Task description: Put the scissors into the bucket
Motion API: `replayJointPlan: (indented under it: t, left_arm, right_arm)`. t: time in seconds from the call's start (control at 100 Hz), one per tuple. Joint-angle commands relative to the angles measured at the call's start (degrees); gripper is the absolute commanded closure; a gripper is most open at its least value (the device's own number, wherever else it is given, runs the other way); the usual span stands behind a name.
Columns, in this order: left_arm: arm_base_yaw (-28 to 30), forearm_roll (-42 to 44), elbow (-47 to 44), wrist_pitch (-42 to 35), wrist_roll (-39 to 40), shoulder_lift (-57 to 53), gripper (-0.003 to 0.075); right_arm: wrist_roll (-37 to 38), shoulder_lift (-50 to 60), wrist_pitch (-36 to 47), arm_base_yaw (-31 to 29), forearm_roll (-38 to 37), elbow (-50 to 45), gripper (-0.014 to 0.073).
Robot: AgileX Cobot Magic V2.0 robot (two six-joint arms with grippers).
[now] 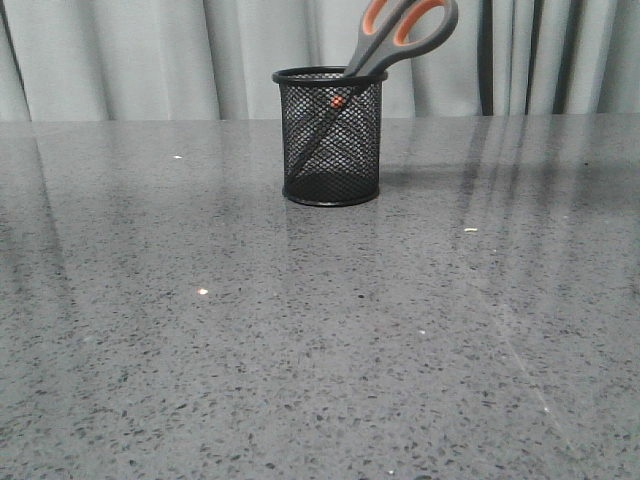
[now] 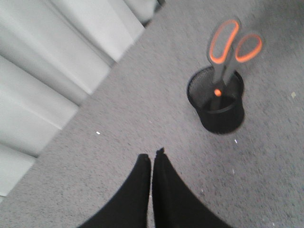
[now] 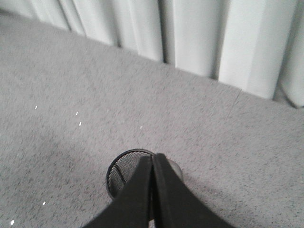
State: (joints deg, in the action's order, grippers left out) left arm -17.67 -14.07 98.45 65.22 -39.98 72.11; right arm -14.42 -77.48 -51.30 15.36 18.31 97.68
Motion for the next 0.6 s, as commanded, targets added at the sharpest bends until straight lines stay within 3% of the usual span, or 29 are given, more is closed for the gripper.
replayJointPlan:
  t: [0.0, 0.22, 0.42, 0.59]
  left_arm:
    - [0.09, -0.48, -2.54, -8.89, 1.97, -4.88, 0.074]
    - [0.09, -1.66, -24.12, -29.54, 4.94, -17.24, 0.074]
    - [0.09, -7.85, -47.06, -50.41, 4.94, -31.32, 0.074]
    - [-0.01, -11.55, -65.23, -60.03, 4.94, -42.73, 0.074]
  right_arm:
    - [-0.01, 7.76, 12.34, -0.38, -0.25, -7.14, 0.0638]
    - [-0.01, 23.71, 29.22, -0.38, -0.33, -32.17, 0.0638]
    - [-0.01, 37.36, 36.39, -0.38, -0.33, -49.05, 0.0638]
    - [-0.01, 48.6, 41.32, -0.38, -0.33, -61.88, 0.0638]
